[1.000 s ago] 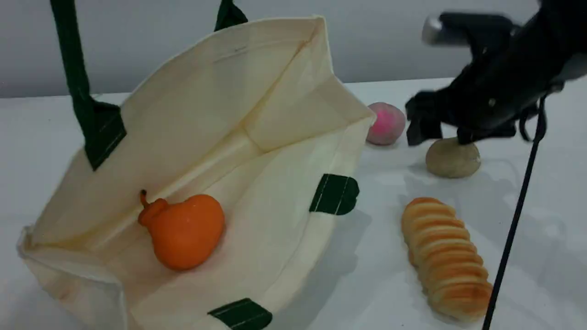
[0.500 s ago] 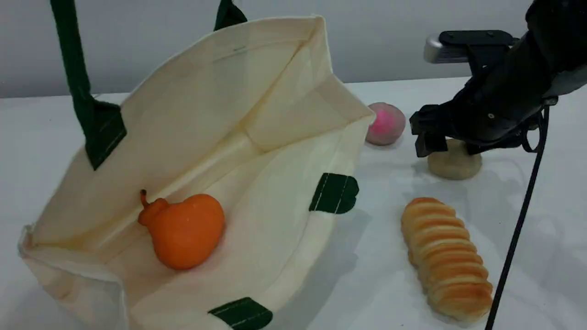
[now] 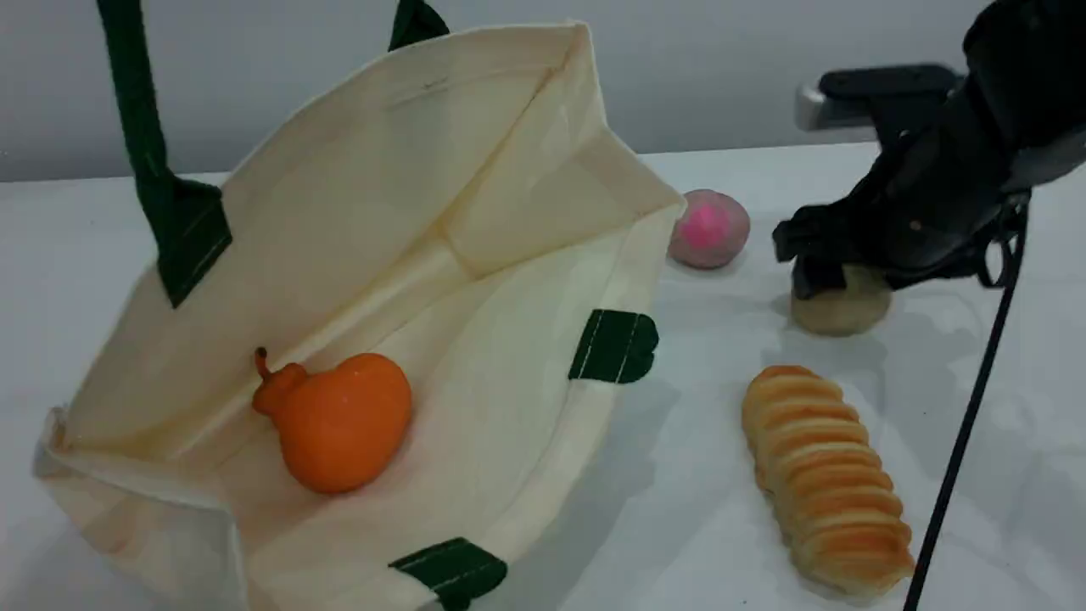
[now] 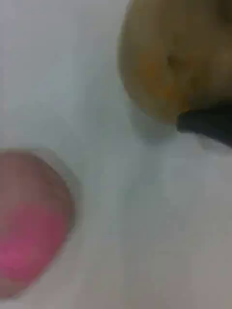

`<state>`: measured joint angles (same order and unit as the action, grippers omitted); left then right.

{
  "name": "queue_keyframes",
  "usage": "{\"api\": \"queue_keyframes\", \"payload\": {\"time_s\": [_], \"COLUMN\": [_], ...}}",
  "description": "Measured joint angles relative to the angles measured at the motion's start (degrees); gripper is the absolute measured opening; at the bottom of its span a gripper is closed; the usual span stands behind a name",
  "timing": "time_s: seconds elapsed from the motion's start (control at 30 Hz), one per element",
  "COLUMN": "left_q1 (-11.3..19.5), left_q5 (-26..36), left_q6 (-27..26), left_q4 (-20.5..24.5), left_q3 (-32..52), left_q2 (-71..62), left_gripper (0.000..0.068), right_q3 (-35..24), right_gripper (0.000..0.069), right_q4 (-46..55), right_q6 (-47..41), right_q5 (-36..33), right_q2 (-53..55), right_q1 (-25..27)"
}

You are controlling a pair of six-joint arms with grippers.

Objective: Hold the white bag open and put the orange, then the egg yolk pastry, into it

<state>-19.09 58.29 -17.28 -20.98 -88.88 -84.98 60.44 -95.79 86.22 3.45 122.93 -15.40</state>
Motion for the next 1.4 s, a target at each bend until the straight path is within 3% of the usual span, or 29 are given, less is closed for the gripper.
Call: {"api": "queue_keyframes", "payload": {"time_s": [0.2,0.4,0.6,0.73,0.87,1.0,1.13,1.4], "left_q1": [0.0,0.0,0.0,0.0,0.0,0.0,0.0,0.0], "left_q5": [-0.05,-0.05,-0.05,-0.05,-0.05,-0.05,-0.01,0.46], "left_q6": [0.0,0.0,0.0,0.0,0.0,0.0,-0.03,-3.72], "left_q4": [0.0,0.0,-0.05,-0.05,-0.05,-0.41,-1.12,-9.04], "left_q3": [0.07,0.11,0.11,0.13,0.13,0.13,0.13,0.13], "left_q2": [0.0,0.0,0.0,0.0,0.0,0.0,0.0,0.0], "left_gripper": [0.0072,0.0072,0.0072,0.0072,0.0072,0.0072,0.0072,0.0072], "right_q3": [0.1,0.04,-3.34,-8.08,-14.48,-21.51,-27.18,-30.33], "right_gripper": [0.0507,0.0271,0.0264,0.0263,0.0263,0.0263,0.026,0.026], "right_q4": [0.04,0.04,0.04,-0.38,-1.93,-3.93,-4.02,-3.71], "right_q6": [0.0,0.12,2.01,3.49,3.69,3.69,2.88,-2.2], "right_q5": [-0.31,-0.44,-0.79,4.51,2.96,-2.18,-12.39,-33.53], "right_q2": [1.06,0.94,-3.32,-10.94,-20.74,-31.82,-42.68,-51.34], "right_q1": [0.0,0.0,-0.07,-0.06,0.0,0.0,-0.06,-0.06]}}
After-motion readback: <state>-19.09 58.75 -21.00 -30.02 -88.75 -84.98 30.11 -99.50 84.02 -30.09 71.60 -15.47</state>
